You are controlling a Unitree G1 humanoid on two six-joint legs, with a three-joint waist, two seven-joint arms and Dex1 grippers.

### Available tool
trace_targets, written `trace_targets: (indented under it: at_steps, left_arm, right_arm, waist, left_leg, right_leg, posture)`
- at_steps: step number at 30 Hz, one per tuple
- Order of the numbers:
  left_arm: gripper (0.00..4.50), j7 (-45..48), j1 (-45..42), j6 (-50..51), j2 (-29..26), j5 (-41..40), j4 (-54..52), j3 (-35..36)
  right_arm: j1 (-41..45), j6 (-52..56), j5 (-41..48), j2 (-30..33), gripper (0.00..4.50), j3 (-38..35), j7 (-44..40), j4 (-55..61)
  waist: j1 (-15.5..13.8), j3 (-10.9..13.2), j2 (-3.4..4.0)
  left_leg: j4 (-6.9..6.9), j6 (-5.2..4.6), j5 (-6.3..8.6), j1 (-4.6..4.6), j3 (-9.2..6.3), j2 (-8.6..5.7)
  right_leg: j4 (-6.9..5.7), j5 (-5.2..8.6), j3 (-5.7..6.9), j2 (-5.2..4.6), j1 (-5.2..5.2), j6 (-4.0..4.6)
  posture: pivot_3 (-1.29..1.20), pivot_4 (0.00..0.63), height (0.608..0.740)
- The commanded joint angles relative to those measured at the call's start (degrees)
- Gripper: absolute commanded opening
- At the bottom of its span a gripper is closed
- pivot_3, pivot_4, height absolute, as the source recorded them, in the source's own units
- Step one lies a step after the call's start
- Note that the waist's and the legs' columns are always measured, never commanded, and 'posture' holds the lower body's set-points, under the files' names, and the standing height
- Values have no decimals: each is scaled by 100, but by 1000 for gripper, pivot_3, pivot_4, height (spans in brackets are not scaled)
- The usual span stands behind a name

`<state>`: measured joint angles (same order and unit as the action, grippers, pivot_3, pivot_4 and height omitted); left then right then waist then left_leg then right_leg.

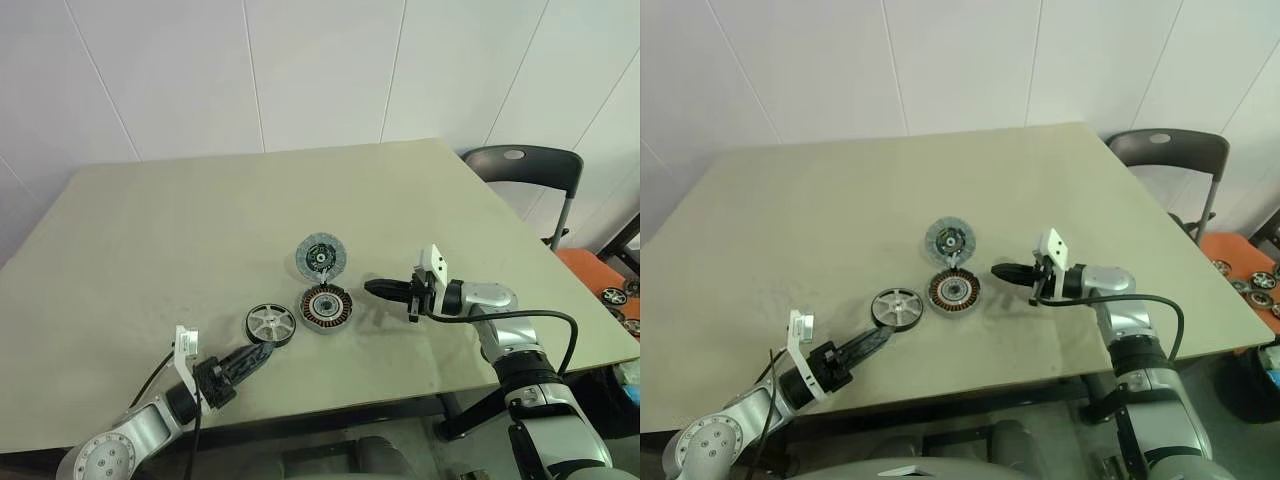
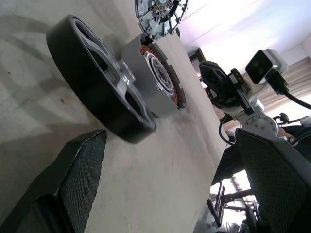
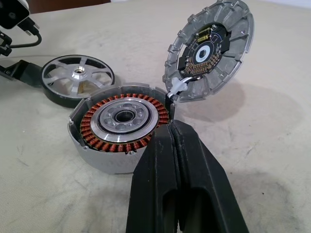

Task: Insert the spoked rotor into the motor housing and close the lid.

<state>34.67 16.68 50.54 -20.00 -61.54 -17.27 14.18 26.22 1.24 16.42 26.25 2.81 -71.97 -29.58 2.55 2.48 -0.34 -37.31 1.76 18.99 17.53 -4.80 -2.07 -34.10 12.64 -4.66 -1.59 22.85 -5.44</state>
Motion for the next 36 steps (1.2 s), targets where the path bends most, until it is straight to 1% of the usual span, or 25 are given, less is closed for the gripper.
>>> trace_targets:
  at_steps: [1,8,12,17,21,25,28,31,34,36]
  left_arm:
    - [4500,-125,-73,-212,29,148,-155,-1]
    - [4500,-593,-104,-522,335,664,59,-131]
    - [4500,-829,-111,-655,481,868,134,-175]
    - [4500,-973,-97,-747,617,837,145,-116]
    - [4500,-1017,-213,-815,593,827,405,77]
    - [4500,-912,-367,-784,547,646,626,230]
    - [4500,-868,-397,-715,550,530,541,203]
    - [4500,-1018,-359,-631,649,363,249,143]
    - [3858,-1151,-322,-569,673,287,82,119]
    - [3175,-1224,-280,-526,663,272,33,93]
  right_arm:
    - [154,-72,20,72,48,-105,8,68]
    - [158,-89,17,71,48,-121,50,43]
    - [166,-84,19,74,48,-118,56,32]
    - [167,-77,17,96,48,-113,47,37]
    - [159,-64,19,118,48,-109,41,49]
    - [154,-42,23,137,48,-104,23,60]
    - [149,-34,26,154,48,-103,19,73]
    - [158,-46,25,172,48,-97,10,51]
    - [166,-55,23,175,0,-90,1,36]
    - [168,-61,22,171,0,-90,-1,27]
  waist:
    - [-1,0,0]
    - [-13,0,4]
    - [-24,0,11]
    - [-2,2,16]
    - [-7,0,27]
    - [-6,-1,39]
    - [8,0,43]
    - [10,1,43]
    - [5,2,40]
    - [0,2,35]
  left_leg:
    - [-1,0,0,0,0,0]
    - [-1,0,0,-2,0,-1]
    - [-6,0,0,-13,2,-2]
    - [-11,1,0,-15,4,-5]
    - [-12,1,0,-15,3,-6]
    - [-12,0,-1,-15,-1,-6]
    - [-11,1,0,-17,-5,-6]
    - [-11,1,0,-16,-6,-5]
    - [-11,0,-1,-15,-6,-5]
    - [-11,0,-1,-11,-5,-6]
  right_leg:
    - [0,0,0,0,-1,0]
    - [1,0,0,-1,-4,0]
    - [1,1,2,-1,-24,0]
    - [1,2,3,0,-49,-1]
    - [0,2,4,2,-49,0]
    - [-3,2,7,4,-49,0]
    - [-5,2,10,9,-46,0]
    - [-5,2,10,10,-42,0]
    - [-2,2,9,9,-40,0]
    - [1,1,7,7,-14,-1]
  posture:
    - [0,0,740]
    - [0,0,740]
    - [0,0,740]
    - [0,0,740]
    - [0,0,740]
    - [0,0,740]
    - [0,0,740]
    - [0,0,740]
    - [0,0,740]
    - [0,0,740]
